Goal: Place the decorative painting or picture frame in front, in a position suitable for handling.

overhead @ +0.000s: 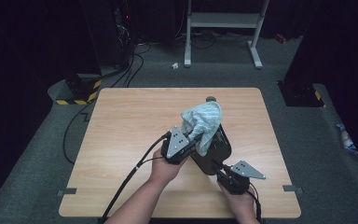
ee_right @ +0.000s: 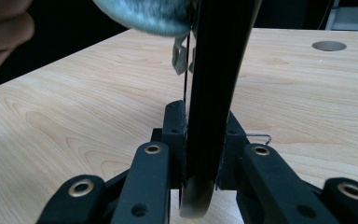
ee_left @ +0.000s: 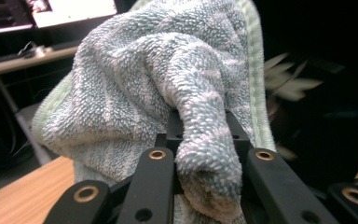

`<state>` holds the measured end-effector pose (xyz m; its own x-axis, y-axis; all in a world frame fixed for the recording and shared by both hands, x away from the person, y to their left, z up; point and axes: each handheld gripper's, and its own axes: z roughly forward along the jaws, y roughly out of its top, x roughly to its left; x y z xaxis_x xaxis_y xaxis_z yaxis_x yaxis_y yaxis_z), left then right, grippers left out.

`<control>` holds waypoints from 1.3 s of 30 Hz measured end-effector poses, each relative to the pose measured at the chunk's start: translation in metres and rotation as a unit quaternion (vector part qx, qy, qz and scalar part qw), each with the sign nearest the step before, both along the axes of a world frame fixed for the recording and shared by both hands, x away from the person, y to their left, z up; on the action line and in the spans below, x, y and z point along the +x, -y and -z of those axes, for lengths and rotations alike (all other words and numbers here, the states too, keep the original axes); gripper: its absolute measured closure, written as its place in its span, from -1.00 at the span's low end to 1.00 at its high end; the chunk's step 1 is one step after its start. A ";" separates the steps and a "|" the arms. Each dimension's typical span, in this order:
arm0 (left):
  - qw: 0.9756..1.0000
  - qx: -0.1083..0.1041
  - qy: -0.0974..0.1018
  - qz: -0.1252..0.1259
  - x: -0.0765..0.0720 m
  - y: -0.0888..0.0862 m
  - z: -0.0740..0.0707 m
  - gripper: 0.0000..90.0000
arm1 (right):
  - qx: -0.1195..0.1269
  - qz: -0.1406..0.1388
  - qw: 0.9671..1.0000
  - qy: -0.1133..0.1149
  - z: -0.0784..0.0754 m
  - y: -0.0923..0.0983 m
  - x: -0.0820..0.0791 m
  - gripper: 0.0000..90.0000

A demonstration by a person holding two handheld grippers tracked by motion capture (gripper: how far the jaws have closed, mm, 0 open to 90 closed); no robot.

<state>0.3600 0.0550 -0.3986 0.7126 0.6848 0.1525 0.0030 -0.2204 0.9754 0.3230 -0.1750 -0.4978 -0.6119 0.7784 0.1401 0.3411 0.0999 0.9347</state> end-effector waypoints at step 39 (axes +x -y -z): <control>0.999 -0.017 0.028 -0.008 0.005 0.004 -0.020 0.74 | -0.011 0.000 1.000 0.005 0.001 -0.005 -0.003 0.73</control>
<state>0.3648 0.0513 -0.3784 0.6930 0.7010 0.1683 -0.0491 -0.1870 0.9811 0.3202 -0.1700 -0.4988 -0.6131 0.7812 0.1172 0.3318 0.1201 0.9357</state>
